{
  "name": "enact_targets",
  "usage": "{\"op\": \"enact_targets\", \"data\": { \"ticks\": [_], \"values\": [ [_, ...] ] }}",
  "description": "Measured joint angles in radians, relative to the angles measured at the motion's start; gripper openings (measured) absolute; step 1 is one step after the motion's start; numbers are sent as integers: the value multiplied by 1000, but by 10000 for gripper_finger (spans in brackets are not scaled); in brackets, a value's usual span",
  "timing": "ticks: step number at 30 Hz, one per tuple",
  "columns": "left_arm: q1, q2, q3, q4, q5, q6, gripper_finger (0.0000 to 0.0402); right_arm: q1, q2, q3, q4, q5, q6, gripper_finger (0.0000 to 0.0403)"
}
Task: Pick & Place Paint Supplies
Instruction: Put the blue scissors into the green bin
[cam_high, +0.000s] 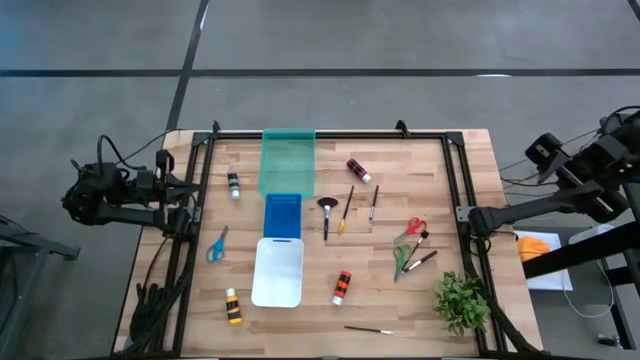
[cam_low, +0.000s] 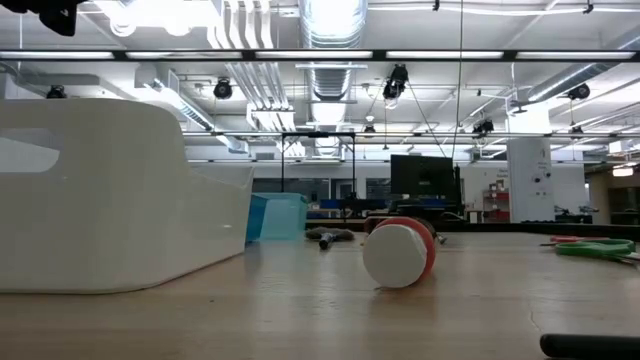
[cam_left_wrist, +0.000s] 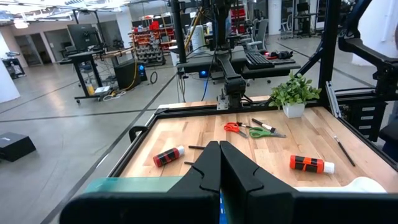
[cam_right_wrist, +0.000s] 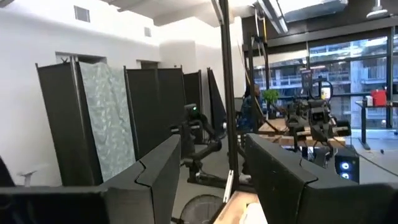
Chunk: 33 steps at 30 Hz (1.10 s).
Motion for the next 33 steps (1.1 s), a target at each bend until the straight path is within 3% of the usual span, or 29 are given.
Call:
{"op": "enact_targets", "data": {
  "ticks": [5,12,33],
  "values": [
    [0,0,0,0,0,0,1,-6,-54,22,-145,0,12,178],
    [0,0,0,0,0,0,1,-53,-100,18,-158,34,34,178],
    [0,0,0,0,0,0,1,-304,82,15,-252,-7,-91,178]
  ]
}}
